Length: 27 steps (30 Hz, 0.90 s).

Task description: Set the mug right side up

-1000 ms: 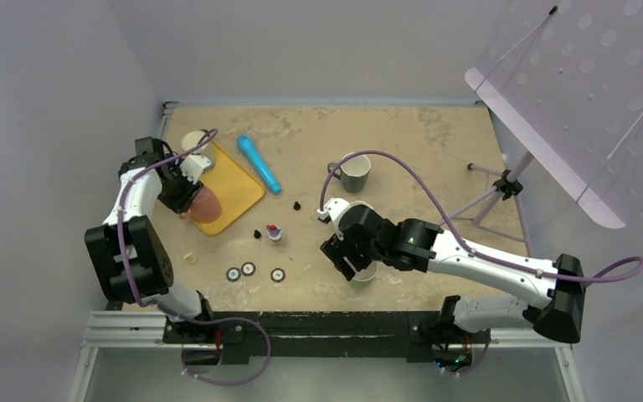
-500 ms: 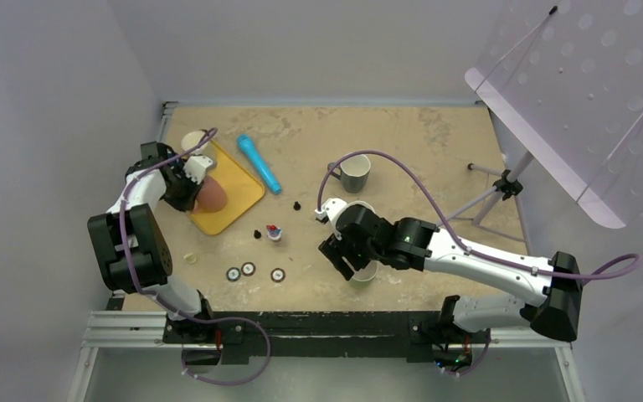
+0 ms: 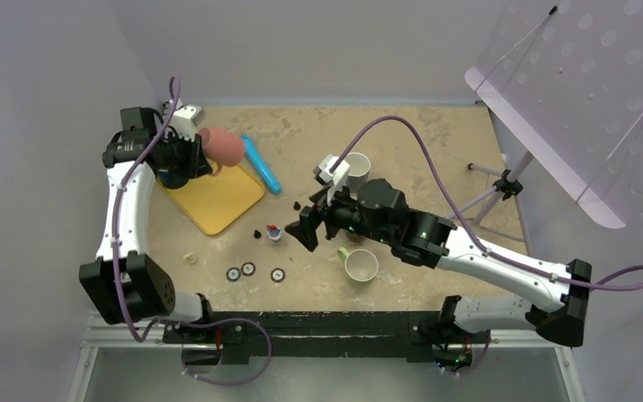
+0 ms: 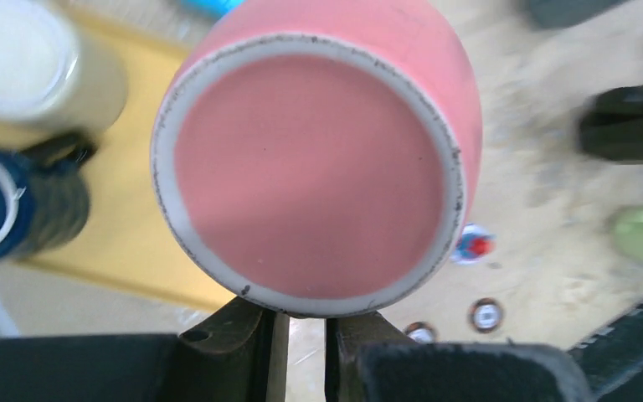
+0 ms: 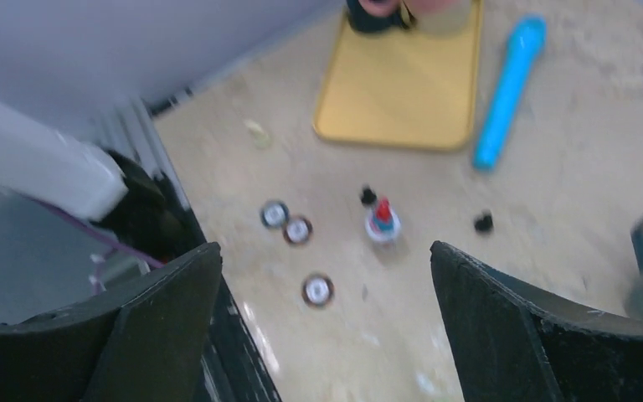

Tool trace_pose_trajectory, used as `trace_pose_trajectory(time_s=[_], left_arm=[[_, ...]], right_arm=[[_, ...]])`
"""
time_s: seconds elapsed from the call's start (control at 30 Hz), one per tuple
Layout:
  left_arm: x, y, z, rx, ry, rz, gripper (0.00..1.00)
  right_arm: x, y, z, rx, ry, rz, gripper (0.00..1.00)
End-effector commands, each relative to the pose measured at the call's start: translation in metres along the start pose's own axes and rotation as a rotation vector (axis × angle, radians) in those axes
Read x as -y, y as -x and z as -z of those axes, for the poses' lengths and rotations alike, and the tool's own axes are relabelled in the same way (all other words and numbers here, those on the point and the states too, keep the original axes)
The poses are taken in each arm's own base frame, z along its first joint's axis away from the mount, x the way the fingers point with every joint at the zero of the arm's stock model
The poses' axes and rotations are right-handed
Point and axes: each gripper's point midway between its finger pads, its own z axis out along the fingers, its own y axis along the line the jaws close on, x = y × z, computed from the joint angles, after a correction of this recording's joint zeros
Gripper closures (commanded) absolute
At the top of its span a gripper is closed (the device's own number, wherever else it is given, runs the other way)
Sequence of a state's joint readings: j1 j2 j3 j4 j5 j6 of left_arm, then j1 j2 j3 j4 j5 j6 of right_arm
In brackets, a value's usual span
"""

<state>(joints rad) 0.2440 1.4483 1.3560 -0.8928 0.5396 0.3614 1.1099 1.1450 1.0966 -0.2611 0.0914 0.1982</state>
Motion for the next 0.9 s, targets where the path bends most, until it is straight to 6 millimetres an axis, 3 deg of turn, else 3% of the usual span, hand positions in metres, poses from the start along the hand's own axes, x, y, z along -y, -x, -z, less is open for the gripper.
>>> trace_pose_trajectory(time_s=[0.0, 0.07, 0.17, 0.37, 0.57, 0.6, 0.63, 0.7, 0.73, 0.77, 0.8, 0.83, 0.87], left_arm=[[0.112, 0.052, 0.06, 0.195, -0.281, -0.009, 1.0], [0.14, 0.06, 0.077, 0.244, -0.359, -0.014, 1.0], [0.164, 0.069, 0.099, 0.288, -0.426, -0.001, 1.0], [0.205, 0.067, 0.117, 0.296, -0.576, -0.016, 1.0], [0.238, 0.056, 0.115, 0.277, -0.645, -0.107, 1.0], [0.243, 0.055, 0.117, 0.278, -0.661, -0.12, 1.0], [0.245, 0.055, 0.118, 0.28, -0.667, -0.138, 1.0], [0.245, 0.052, 0.116, 0.281, -0.654, -0.172, 1.0], [0.242, 0.05, 0.115, 0.282, -0.639, -0.203, 1.0], [0.236, 0.043, 0.112, 0.26, -0.609, -0.237, 1.0], [0.228, 0.04, 0.109, 0.238, -0.557, -0.258, 0.79], [0.217, 0.036, 0.107, 0.21, -0.499, -0.279, 0.19], [0.205, 0.034, 0.106, 0.19, -0.447, -0.294, 0.02]], right_arm=[[-0.032, 0.113, -0.015, 0.364, 0.234, -0.058, 0.02], [-0.024, 0.128, -0.019, 0.414, 0.325, -0.143, 0.02], [-0.006, 0.137, -0.016, 0.475, 0.386, -0.214, 0.02], [-0.011, 0.154, -0.016, 0.519, 0.45, -0.256, 0.05], [-0.033, 0.173, -0.002, 0.555, 0.61, -0.255, 0.16], [-0.036, 0.175, 0.0, 0.562, 0.637, -0.255, 0.22], [-0.038, 0.177, 0.002, 0.57, 0.653, -0.25, 0.36], [-0.033, 0.18, 0.004, 0.588, 0.64, -0.245, 0.88], [-0.027, 0.179, 0.002, 0.588, 0.602, -0.241, 1.0], [-0.02, 0.18, 0.003, 0.59, 0.549, -0.219, 1.0], [-0.009, 0.177, 0.0, 0.572, 0.463, -0.197, 1.0], [0.005, 0.172, -0.004, 0.541, 0.358, -0.152, 1.0], [0.016, 0.164, -0.009, 0.488, 0.27, -0.108, 1.0]])
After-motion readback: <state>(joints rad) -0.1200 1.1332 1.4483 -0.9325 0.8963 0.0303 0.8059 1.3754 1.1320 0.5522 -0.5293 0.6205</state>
